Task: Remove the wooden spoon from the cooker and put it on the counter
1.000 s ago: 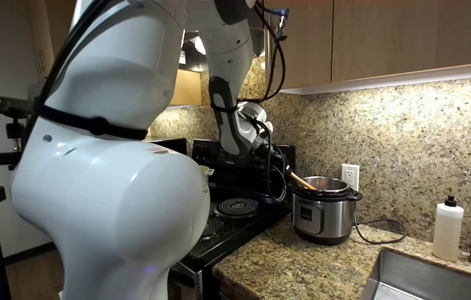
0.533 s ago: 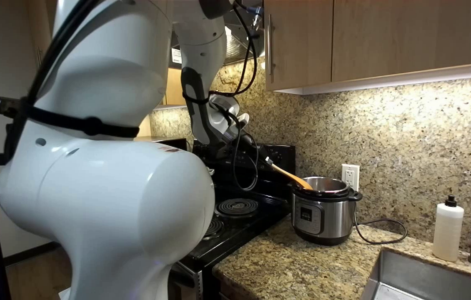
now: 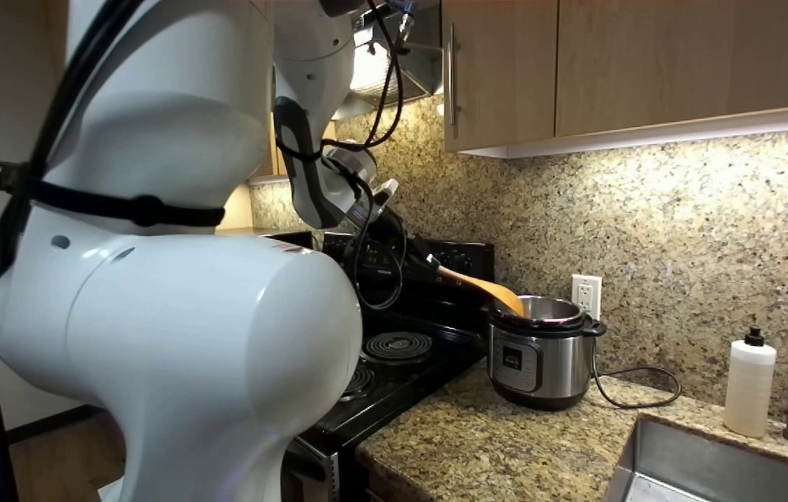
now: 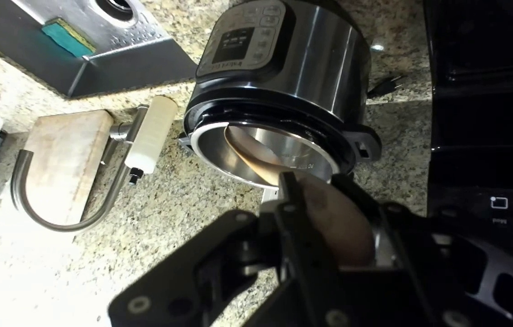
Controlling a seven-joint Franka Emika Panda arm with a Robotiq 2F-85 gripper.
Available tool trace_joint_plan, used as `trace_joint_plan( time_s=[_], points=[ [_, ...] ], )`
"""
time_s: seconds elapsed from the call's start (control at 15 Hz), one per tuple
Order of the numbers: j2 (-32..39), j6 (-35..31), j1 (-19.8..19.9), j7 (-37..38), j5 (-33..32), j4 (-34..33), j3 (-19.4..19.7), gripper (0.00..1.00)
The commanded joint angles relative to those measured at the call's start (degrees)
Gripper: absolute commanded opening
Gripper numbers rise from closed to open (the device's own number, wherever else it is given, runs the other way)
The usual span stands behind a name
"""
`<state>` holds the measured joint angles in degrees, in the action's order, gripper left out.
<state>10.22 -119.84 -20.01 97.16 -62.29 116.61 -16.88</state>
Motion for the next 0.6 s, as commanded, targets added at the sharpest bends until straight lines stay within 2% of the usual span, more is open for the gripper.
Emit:
trace_joint_plan(
  time_s=[0.0,0.27,0.53],
  points=[
    [-4.5,2.9,-0.6,0.0,2.2,2.4,-0.7,0.10],
    [-7.3,5.2,-0.9,1.2,2.0,2.9,-1.1,0.10],
    [-9.1,4.1,-0.4,0.4,4.1,4.1,-1.4,0.10]
  ],
)
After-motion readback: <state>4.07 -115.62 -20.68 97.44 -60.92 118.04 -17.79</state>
